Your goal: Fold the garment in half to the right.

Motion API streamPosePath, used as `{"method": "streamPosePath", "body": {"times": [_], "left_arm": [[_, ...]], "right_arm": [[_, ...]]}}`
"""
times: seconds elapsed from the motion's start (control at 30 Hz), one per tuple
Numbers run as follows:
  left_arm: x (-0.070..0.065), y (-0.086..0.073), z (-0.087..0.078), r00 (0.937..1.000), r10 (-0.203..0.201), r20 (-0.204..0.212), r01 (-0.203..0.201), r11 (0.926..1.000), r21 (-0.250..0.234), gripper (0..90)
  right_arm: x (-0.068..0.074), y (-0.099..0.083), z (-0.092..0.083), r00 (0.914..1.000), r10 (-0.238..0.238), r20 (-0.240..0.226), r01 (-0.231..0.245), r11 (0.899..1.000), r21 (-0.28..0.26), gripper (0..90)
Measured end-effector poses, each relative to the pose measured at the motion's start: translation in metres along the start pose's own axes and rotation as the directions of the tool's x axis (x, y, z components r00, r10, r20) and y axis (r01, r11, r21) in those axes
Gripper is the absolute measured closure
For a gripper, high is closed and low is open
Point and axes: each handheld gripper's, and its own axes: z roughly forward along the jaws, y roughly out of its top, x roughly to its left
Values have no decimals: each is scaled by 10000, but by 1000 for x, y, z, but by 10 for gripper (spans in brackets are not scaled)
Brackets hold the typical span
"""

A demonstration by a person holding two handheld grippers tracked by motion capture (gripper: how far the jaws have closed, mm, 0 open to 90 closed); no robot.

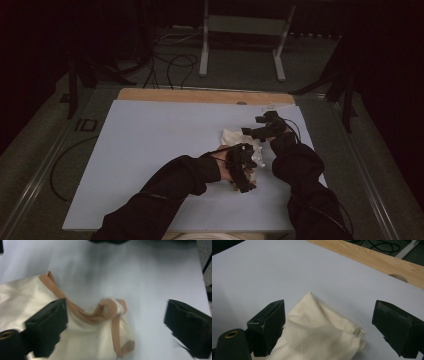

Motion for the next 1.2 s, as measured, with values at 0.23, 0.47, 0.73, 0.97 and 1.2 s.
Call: {"method": "streamPosePath", "body": {"times": [0.23, 0.47, 0.73, 0.97, 1.2], "left_arm": [[2, -21, -20, 9993, -353, -87, 348, 9982, -484, 0], [12, -50, -37, 9938, -1102, -111, 1089, 9906, -831, 0], [11, -89, -60, 9850, -1672, -425, 1583, 9740, -1617, 0], [3, -132, -76, 9660, -2505, -639, 2285, 9429, -2422, 0], [-6, -172, -82, 9394, -3349, -733, 3060, 9156, -2608, 0]], "right_arm": [[3, -4, -12, 9999, -113, -16, 112, 9999, -127, 108], [6, -19, -18, 9998, -169, -40, 169, 9998, 51, 109], [-8, -26, -18, 9974, 706, 143, -708, 9974, 155, 110], [-18, -24, -2, 9928, 1072, 529, -1088, 9936, 286, 307], [-25, -33, 19, 9865, 1383, 880, -1453, 9862, 789, 437]]}}
